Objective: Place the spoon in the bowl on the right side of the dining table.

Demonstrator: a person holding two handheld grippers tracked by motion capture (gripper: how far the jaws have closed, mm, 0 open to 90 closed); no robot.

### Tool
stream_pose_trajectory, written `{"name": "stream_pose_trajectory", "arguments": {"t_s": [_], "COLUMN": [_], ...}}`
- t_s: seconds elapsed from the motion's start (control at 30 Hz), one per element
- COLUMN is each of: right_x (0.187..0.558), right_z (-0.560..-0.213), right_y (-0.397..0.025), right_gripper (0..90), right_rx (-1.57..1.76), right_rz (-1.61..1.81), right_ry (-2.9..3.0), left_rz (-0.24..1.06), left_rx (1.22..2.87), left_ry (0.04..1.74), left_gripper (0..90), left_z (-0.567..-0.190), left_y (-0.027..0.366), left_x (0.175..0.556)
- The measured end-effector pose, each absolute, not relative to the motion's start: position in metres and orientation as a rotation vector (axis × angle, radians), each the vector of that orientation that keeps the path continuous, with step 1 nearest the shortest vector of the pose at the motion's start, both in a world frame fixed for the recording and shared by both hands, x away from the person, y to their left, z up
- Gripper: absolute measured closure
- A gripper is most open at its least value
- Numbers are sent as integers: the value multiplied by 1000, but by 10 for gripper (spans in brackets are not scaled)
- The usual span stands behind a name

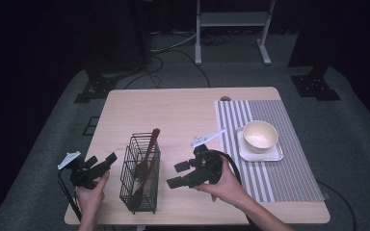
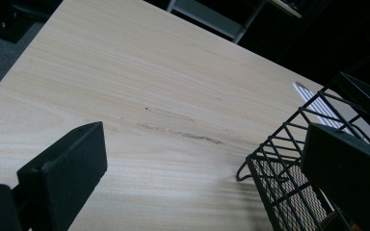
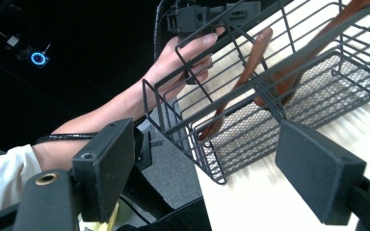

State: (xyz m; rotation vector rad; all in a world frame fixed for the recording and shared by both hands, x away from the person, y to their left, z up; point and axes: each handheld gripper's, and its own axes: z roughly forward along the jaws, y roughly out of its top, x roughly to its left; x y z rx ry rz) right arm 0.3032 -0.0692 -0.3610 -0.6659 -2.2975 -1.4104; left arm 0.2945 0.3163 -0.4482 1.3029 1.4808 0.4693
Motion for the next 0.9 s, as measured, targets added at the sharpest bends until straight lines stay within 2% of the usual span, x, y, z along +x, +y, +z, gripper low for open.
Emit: {"name": "stream_pose_trajectory", "arguments": {"t_s": [0.9], "right_x": [315], "right_z": [-360], "right_y": [-23], "right_gripper": [233], "right_rx": [-657], "right_rz": [-1382], "right_ry": [-2285], "left_rz": [460], "left_rx": [1297], "left_ry": [1478], "left_gripper": [16], "left_z": [-449], "left_y": [317], "left_x": [294]}}
